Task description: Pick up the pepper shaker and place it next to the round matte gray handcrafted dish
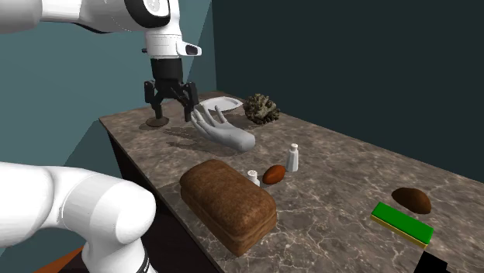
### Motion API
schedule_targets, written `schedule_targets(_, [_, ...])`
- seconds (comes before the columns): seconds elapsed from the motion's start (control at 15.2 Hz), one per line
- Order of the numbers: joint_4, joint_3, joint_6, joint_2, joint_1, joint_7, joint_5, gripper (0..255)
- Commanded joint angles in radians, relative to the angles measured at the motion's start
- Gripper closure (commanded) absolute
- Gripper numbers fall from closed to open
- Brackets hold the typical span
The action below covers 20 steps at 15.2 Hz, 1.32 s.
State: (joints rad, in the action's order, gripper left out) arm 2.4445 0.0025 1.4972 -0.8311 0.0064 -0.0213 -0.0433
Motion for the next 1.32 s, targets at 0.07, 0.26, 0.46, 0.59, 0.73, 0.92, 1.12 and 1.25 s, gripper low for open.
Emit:
schedule_targets(0.07, [0.006, -0.016, 0.028, 0.018, -0.006, -0.018, -0.015, 0])
schedule_targets(0.26, [0.015, -0.065, 0.114, 0.078, -0.024, -0.07, -0.058, 0])
schedule_targets(0.46, [0.011, -0.112, 0.2, 0.15, -0.04, -0.12, -0.094, 0])
schedule_targets(0.59, [0.002, -0.143, 0.256, 0.204, -0.05, -0.152, -0.113, 0])
schedule_targets(0.73, [-0.012, -0.174, 0.312, 0.261, -0.058, -0.184, -0.129, 0])
schedule_targets(0.92, [-0.045, -0.218, 0.391, 0.354, -0.067, -0.233, -0.145, 0])
schedule_targets(1.12, [-0.089, -0.261, 0.464, 0.452, -0.073, -0.284, -0.148, 0])
schedule_targets(1.25, [-0.125, -0.288, 0.509, 0.521, -0.076, -0.32, -0.143, 0])
